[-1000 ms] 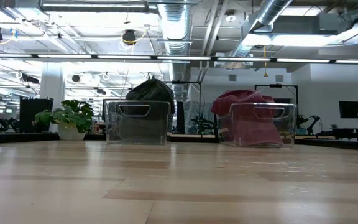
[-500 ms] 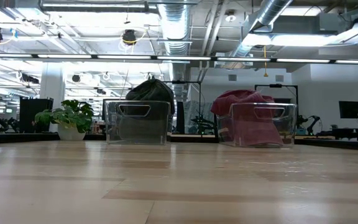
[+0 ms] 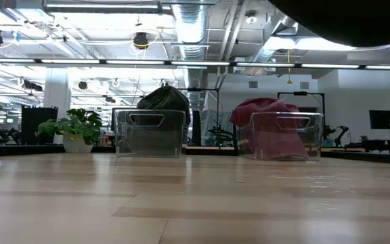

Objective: Pick & Place hat
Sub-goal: Put the black cap into the left transparent bin

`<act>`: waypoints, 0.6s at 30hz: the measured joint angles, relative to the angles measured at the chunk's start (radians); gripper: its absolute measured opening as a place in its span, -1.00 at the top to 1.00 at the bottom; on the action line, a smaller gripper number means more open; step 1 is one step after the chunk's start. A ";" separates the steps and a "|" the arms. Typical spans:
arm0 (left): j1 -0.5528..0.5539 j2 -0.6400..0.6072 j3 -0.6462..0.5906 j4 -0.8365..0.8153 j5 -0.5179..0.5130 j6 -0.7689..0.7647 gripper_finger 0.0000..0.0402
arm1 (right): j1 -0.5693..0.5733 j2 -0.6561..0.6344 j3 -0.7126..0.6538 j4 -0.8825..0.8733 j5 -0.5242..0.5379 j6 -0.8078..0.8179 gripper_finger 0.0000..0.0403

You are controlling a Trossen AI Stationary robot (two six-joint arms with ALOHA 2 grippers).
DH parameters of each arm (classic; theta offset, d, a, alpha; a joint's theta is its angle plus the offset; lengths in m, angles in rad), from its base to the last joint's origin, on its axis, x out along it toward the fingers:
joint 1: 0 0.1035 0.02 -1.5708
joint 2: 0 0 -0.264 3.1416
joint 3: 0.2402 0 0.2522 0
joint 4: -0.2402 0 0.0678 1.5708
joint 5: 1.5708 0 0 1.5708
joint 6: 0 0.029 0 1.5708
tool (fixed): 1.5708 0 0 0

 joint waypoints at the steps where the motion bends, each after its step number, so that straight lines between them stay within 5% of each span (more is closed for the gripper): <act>1: 0.000 0.000 0.000 0.000 0.001 0.009 0.29 | -0.005 0.000 0.000 -0.016 0.000 0.017 0.99; 18: 0.175 0.126 0.000 -0.003 0.074 0.076 0.30 | -0.176 0.000 0.000 -0.101 -0.064 0.175 1.00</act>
